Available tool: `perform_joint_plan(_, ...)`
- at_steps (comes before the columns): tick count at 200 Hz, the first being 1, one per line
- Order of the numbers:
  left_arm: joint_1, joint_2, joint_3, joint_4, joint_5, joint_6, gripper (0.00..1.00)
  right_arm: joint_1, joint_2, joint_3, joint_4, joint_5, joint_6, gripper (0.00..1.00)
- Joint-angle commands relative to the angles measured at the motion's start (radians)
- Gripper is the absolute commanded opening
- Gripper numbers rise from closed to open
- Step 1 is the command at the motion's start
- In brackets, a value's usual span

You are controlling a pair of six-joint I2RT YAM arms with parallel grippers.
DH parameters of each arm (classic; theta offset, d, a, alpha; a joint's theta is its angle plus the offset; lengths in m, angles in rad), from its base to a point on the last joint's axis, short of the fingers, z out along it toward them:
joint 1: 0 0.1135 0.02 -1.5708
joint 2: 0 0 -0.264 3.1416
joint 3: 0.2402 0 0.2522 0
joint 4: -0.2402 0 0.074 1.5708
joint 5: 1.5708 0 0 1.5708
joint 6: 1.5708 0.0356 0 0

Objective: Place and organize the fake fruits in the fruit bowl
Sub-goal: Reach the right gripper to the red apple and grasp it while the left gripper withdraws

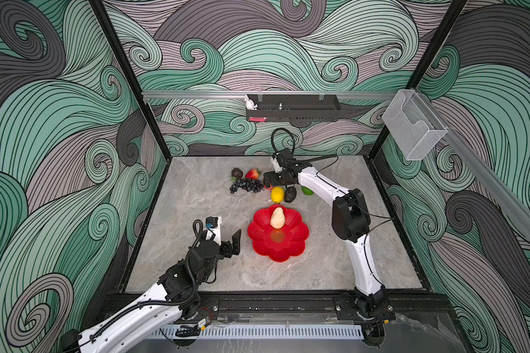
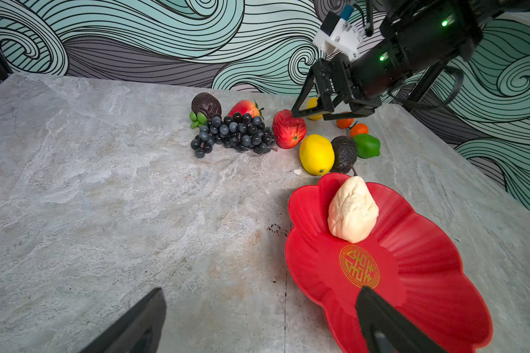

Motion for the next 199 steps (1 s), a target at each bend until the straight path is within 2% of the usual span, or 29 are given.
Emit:
perform_joint_plan(1, 0.018, -0.002, 0.004, 0.019, 0.02, -0.011, 0.99, -0.001, 0.046, 0.071, -0.038, 0.024, -0.019, 0.94)
perform_joint_plan(66, 0.049, 0.0, 0.003, 0.02, 0.05, -0.021, 0.99, -0.002, 0.171, 0.218, -0.082, 0.054, -0.025, 0.9)
perform_joint_plan(109, 0.061, 0.003, 0.001, 0.023, 0.063, -0.025, 0.99, -0.006, 0.242, 0.32, -0.121, 0.049, -0.025, 0.81)
perform_joint_plan(145, 0.07, 0.008, 0.001, 0.023, 0.071, -0.029, 0.99, -0.006, 0.265, 0.336, -0.133, 0.046, -0.023, 0.78)
perform_joint_plan(199, 0.081, 0.013, 0.004, 0.02, 0.083, -0.029, 0.99, -0.012, 0.257, 0.338, -0.136, 0.015, -0.03, 0.66)
